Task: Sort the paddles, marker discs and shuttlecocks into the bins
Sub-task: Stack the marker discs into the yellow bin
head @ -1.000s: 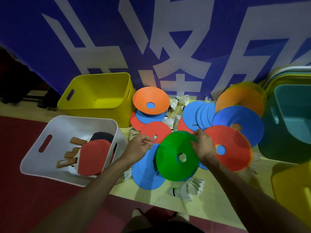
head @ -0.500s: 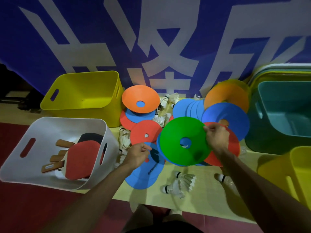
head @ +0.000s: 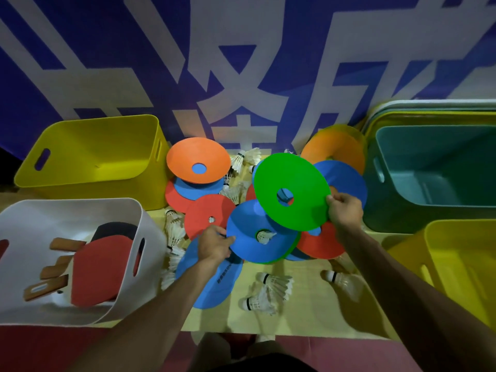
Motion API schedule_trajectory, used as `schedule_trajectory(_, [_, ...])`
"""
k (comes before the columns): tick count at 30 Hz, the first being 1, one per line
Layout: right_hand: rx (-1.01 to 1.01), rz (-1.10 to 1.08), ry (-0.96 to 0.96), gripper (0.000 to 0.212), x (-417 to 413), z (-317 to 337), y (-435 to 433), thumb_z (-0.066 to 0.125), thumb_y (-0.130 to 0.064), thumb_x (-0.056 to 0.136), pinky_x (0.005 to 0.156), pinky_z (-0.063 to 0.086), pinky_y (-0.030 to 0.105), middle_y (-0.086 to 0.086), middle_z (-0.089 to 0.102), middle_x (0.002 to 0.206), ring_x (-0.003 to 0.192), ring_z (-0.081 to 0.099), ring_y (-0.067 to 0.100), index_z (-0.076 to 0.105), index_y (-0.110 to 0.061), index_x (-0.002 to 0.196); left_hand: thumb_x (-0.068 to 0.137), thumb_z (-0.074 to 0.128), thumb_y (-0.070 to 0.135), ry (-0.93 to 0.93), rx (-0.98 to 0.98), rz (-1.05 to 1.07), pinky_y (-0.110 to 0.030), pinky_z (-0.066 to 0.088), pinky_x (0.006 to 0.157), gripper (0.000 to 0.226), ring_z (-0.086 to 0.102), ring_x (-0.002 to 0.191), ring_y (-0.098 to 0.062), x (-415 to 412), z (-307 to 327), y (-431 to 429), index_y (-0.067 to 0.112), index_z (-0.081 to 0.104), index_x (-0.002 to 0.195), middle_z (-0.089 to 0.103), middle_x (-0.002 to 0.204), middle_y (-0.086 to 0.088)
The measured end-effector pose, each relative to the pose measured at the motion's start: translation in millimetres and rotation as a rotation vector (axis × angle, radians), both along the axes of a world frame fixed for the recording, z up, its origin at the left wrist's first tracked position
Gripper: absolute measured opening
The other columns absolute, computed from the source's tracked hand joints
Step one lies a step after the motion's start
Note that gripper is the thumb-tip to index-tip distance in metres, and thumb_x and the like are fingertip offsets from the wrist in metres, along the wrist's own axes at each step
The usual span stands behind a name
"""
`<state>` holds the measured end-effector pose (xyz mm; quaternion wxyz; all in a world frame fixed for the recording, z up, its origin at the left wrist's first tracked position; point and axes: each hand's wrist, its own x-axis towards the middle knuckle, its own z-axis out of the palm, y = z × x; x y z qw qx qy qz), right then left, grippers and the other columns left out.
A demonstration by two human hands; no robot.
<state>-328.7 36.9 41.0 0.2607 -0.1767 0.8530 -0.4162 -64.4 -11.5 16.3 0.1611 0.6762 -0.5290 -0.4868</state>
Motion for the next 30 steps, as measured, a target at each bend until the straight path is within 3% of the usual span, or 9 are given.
schedule_trajectory(4, [-0.015, -0.007, -0.075, 0.023, -6, -4, -4, 0.057, -0.022, 0.089, 0.074, 0.05, 0.045, 0.017, 0.06, 0.075, 0.076, 0.058, 0.031, 0.063, -0.008, 0.072, 0.085, 0.068, 0.009, -0.097, -0.117, -0.044, -0.042, 0.056, 0.064, 0.021, 0.058, 0.058, -0.026, 5, 5, -9, 0.018, 0.051, 0.076, 0.059, 0.066, -0.009])
schedule_trajectory(8, [-0.045, 0.02, -0.159, 0.029, -4, 1, -4, 0.053, -0.019, 0.088, 0.062, 0.045, 0.042, 0.012, 0.048, 0.064, 0.065, 0.05, 0.025, 0.045, -0.017, 0.06, 0.089, 0.064, 0.015, -0.225, -0.245, -0.17, -0.031, 0.045, 0.063, 0.01, 0.058, 0.074, -0.022, 7, 17, -18, 0.017, 0.055, 0.084, 0.059, 0.076, -0.002])
schedule_trajectory(14, [-0.138, -0.028, -0.27, 0.019, 2, 14, -6, 0.052, -0.011, 0.091, 0.05, 0.039, 0.028, 0.011, 0.05, 0.067, 0.057, 0.048, 0.022, 0.052, -0.011, 0.072, 0.092, 0.06, 0.018, -0.282, -0.385, -0.281, -0.031, 0.043, 0.061, 0.009, 0.056, 0.075, -0.019, 6, 34, -25, 0.017, 0.053, 0.086, 0.057, 0.077, 0.002])
schedule_trajectory(18, [-0.234, -0.07, -0.373, 0.029, 6, 23, -9, 0.047, -0.005, 0.095, 0.033, 0.034, 0.018, 0.011, 0.045, 0.058, 0.048, 0.043, 0.019, 0.048, -0.009, 0.066, 0.093, 0.059, 0.018, -0.261, -0.429, -0.315, -0.042, 0.051, 0.072, 0.008, 0.059, 0.082, -0.024, 3, 52, -32, 0.019, 0.051, 0.089, 0.057, 0.081, 0.002])
schedule_trajectory(24, [-0.363, -0.178, -0.506, 0.033, 24, 40, -30, 0.047, 0.001, 0.094, 0.032, 0.038, 0.015, 0.01, 0.047, 0.063, 0.039, 0.05, 0.016, 0.047, -0.01, 0.063, 0.09, 0.06, 0.014, -0.135, -0.509, -0.229, -0.04, 0.054, 0.065, 0.009, 0.061, 0.073, -0.027, 16, 94, -56, 0.017, 0.052, 0.092, 0.066, 0.086, -0.008])
schedule_trajectory(28, [-0.389, -0.162, -0.536, 0.02, 51, 53, -51, 0.046, 0.003, 0.094, 0.031, 0.044, 0.017, 0.013, 0.048, 0.073, 0.057, 0.049, 0.019, 0.053, -0.005, 0.077, 0.089, 0.06, 0.013, -0.08, -0.502, -0.098, -0.041, 0.057, 0.061, 0.01, 0.064, 0.075, -0.023, 36, 122, -80, 0.015, 0.053, 0.097, 0.065, 0.089, -0.007])
schedule_trajectory(30, [-0.405, -0.135, -0.551, 0.023, 64, 57, -62, 0.044, 0.003, 0.095, 0.033, 0.045, 0.017, 0.01, 0.049, 0.074, 0.059, 0.048, 0.018, 0.052, -0.006, 0.075, 0.089, 0.06, 0.011, -0.011, -0.46, -0.008, -0.045, 0.059, 0.064, 0.013, 0.066, 0.08, -0.026, 49, 131, -92, 0.017, 0.055, 0.099, 0.063, 0.09, -0.006])
